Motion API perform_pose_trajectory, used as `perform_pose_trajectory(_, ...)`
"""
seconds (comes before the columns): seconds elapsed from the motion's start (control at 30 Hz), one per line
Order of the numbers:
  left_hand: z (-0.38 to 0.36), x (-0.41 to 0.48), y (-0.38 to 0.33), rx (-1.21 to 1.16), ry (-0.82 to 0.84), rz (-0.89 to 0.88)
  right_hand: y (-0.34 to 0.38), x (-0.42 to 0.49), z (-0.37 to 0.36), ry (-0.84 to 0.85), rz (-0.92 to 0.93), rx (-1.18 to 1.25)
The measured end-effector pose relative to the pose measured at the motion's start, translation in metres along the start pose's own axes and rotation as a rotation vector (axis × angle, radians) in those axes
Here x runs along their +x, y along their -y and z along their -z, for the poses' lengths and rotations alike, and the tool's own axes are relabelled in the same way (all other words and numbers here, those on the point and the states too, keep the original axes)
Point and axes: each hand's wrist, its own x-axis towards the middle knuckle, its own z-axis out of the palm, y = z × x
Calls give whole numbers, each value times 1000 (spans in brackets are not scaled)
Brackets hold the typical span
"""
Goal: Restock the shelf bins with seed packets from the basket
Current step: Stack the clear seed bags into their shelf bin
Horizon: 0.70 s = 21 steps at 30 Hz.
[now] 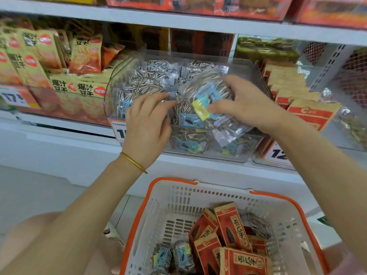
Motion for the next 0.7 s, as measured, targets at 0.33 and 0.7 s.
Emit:
perform_pose_trajectory(0.33,1,12,-29,50,-96,-107,-3,-7,45,-239,-188,-298)
perform_pose_trajectory(0.7,-46,152,-53,214,512,-60,-22,64,27,-216,-440,-760)
